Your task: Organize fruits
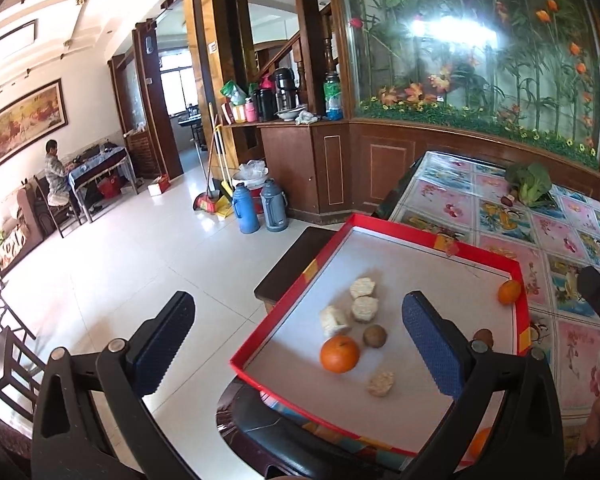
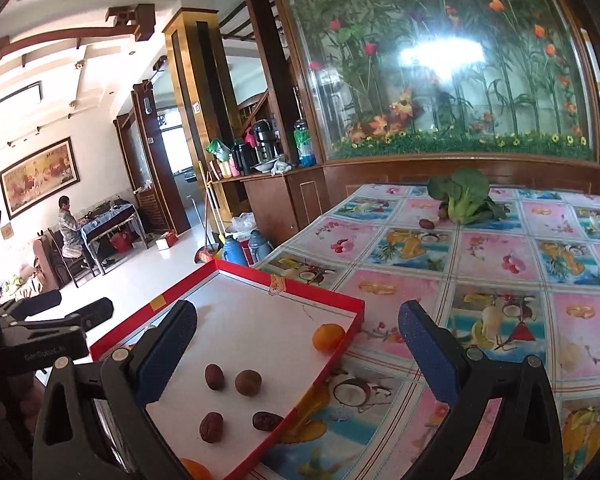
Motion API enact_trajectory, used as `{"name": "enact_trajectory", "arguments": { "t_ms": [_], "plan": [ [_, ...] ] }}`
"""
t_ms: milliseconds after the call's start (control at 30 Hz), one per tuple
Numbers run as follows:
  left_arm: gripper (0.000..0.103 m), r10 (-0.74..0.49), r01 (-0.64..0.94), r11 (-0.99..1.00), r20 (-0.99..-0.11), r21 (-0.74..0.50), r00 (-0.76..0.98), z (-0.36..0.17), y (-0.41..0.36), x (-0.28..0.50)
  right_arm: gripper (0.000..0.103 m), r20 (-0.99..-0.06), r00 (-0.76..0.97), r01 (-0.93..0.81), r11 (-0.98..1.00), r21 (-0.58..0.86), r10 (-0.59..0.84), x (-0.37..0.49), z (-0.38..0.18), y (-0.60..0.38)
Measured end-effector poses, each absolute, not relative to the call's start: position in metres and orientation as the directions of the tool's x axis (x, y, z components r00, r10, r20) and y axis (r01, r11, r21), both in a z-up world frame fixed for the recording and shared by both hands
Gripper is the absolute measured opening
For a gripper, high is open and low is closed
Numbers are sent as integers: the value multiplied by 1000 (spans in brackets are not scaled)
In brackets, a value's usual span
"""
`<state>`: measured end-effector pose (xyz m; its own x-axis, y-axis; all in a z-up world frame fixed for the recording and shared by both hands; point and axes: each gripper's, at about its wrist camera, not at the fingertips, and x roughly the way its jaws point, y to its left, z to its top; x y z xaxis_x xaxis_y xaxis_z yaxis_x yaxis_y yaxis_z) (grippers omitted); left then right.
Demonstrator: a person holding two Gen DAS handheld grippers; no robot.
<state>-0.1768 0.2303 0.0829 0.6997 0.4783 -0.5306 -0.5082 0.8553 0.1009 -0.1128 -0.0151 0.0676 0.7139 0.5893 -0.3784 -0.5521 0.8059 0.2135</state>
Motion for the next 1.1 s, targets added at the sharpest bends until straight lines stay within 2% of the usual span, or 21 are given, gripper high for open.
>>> {"name": "enact_trajectory", "arguments": {
  "t_ms": [333, 600, 1100],
  "plan": [
    [103, 458, -484, 867, -568, 116, 684, 68, 219, -150, 101, -420, 681, -569, 794, 213, 600, -112, 60, -6],
    [103, 436, -496, 863, -632, 92, 641, 45, 228, -139, 101, -431, 673, -604, 783, 150, 601, -119, 56, 7],
    [103, 433, -486, 866, -661, 116, 613, 28, 223, -137, 101, -457, 671, -612, 784, 102, 584, -121, 48, 19]
  ]
}}
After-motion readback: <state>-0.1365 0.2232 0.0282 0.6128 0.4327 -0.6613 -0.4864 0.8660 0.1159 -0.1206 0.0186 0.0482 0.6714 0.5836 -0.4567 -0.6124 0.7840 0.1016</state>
